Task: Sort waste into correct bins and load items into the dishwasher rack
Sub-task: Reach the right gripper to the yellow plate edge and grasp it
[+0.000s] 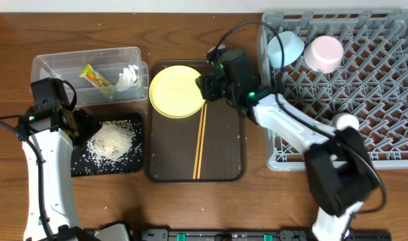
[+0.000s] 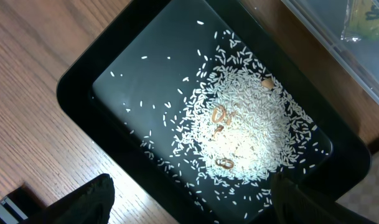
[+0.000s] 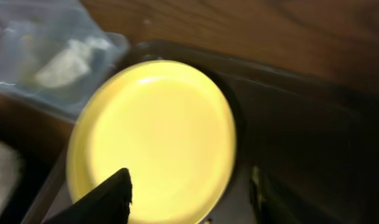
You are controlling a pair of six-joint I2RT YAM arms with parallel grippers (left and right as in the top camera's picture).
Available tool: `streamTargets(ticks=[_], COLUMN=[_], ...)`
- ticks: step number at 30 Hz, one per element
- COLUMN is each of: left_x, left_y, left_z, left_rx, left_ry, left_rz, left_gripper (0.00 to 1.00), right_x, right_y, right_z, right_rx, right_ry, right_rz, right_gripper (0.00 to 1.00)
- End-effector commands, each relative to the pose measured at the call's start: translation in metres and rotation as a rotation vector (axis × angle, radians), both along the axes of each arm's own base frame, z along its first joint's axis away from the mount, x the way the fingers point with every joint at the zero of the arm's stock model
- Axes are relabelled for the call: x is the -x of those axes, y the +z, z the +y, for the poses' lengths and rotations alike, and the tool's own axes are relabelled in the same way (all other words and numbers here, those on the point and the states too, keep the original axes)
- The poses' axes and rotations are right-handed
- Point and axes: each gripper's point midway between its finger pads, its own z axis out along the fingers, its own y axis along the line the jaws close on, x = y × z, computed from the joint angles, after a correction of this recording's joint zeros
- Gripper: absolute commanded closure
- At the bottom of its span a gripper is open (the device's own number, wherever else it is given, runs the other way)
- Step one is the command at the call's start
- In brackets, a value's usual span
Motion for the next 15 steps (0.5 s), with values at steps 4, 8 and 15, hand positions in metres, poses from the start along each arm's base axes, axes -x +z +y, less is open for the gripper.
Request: streamTargets(ticks=[4, 8, 15], left_x=[0.0, 0.0, 0.0], left_y=[0.004, 0.004, 0.004], left_z=[0.002, 0.002, 0.002], left_rx=[-0.004, -0.004, -0.004], left_ry=[0.02, 0.02, 0.02], left_rz=[-0.013, -0.014, -0.014], left_gripper=[0.17, 0.17, 0.17], right_x=[-0.005, -0.005, -0.004], right_y=[-0.05, -0.069, -0.081], right_z=[0.004, 0.007, 0.002], right_rx=[-0.007, -0.033, -0.009], right_ry=[-0.17, -0.204, -0.236], right_rz=[0.089, 0.133, 0.153], right_gripper=[0.46, 0.52, 0.76])
